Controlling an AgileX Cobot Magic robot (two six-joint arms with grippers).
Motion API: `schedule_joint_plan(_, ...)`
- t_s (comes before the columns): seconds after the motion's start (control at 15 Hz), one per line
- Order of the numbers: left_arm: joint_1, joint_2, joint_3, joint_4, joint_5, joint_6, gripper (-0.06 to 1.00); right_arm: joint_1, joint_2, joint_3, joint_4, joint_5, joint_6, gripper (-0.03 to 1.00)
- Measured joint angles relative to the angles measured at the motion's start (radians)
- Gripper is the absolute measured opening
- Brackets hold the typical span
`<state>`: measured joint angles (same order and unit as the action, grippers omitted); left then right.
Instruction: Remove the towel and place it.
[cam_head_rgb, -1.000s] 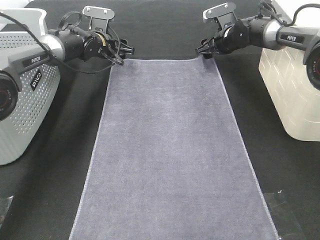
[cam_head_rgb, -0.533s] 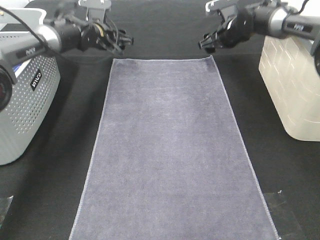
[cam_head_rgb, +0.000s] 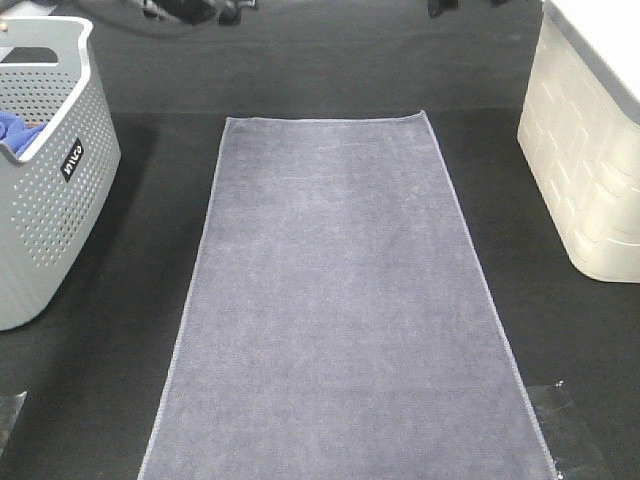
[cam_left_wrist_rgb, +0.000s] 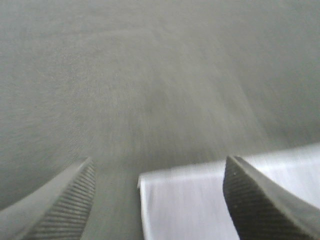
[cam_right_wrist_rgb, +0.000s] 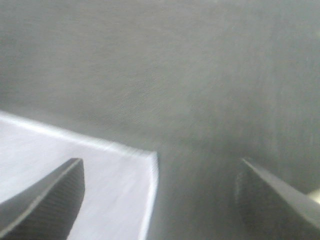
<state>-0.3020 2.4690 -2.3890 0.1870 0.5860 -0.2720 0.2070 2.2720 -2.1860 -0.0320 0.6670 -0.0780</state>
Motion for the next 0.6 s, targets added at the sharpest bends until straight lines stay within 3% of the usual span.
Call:
schedule_joint_plan(0.13,-0.022,-0.076,0.000,-0.004,0.167,0.074,0.69,0.000,-0.074,0.000,0.051,0.110,0.000,0.77)
schedule_joint_plan(0.27,-0.025,-0.139,0.000,-0.007,0.343,0.099,0.69,0.000,-0.144,0.000,0.087,0.227,0.000,0.77)
schedule_joint_plan(0.33,-0.025,-0.173,0.000,-0.005,0.443,0.108,0.69,0.000,-0.196,0.000,0.096,0.334,0.000,0.77)
schedule_joint_plan(0.4,-0.025,-0.203,0.000,-0.003,0.529,0.115,0.69,0.000,-0.209,0.000,0.098,0.367,0.000,0.77)
schedule_joint_plan(0.53,-0.025,-0.257,0.002,-0.007,0.619,0.145,0.69,0.000,-0.252,0.000,0.099,0.518,0.000,0.77)
schedule_joint_plan(0.6,-0.025,-0.288,0.020,-0.019,0.622,0.154,0.69,0.000,-0.265,0.001,0.099,0.539,0.000,0.77)
